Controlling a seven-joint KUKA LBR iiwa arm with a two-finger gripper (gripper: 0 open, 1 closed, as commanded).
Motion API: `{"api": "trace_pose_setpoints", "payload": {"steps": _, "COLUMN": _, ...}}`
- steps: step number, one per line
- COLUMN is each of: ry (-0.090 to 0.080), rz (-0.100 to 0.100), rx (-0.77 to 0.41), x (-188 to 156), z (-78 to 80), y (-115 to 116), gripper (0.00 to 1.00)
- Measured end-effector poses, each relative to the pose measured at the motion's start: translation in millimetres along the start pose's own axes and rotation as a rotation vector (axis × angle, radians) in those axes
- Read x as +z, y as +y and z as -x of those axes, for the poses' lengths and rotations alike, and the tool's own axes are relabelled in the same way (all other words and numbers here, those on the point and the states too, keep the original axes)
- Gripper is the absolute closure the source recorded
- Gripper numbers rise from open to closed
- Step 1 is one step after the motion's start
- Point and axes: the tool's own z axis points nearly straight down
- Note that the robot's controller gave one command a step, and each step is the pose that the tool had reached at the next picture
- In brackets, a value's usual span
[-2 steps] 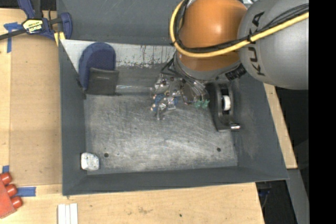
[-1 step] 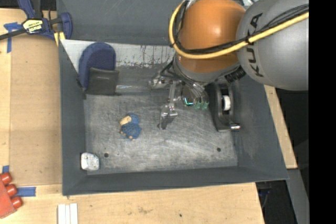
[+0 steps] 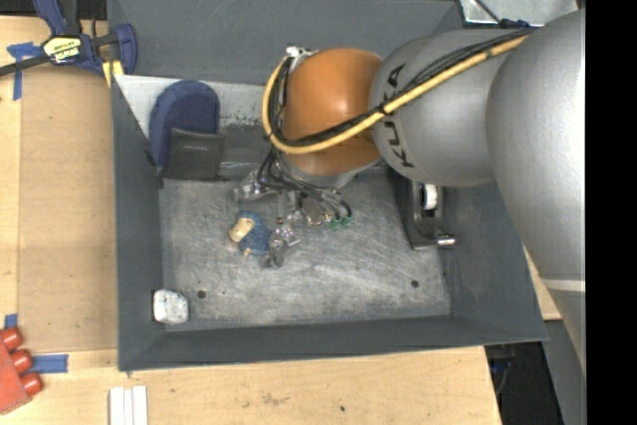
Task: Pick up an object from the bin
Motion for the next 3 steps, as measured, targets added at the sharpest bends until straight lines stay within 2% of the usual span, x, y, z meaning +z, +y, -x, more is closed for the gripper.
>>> {"api": "trace_pose_setpoints", "payload": {"steps": 1, "ry": -0.007, "rz": -0.002, "rx": -0.044, "x": 16.2, "z": 13.5, "y": 3.5, "gripper": 0.0}}
{"api": "trace_pose_setpoints", "payload": {"steps": 2, "ry": -0.016, "rz": -0.002, "rx": -0.041, "x": 13.5, "z": 15.8, "y": 3.4, "gripper": 1.0}}
{"api": "trace_pose_setpoints", "payload": {"steps": 3, "ry": -0.012, "rz": -0.006, "rx": -0.263, "x": -141.1, "z": -34.6, "y": -35.2, "gripper": 1.0}}
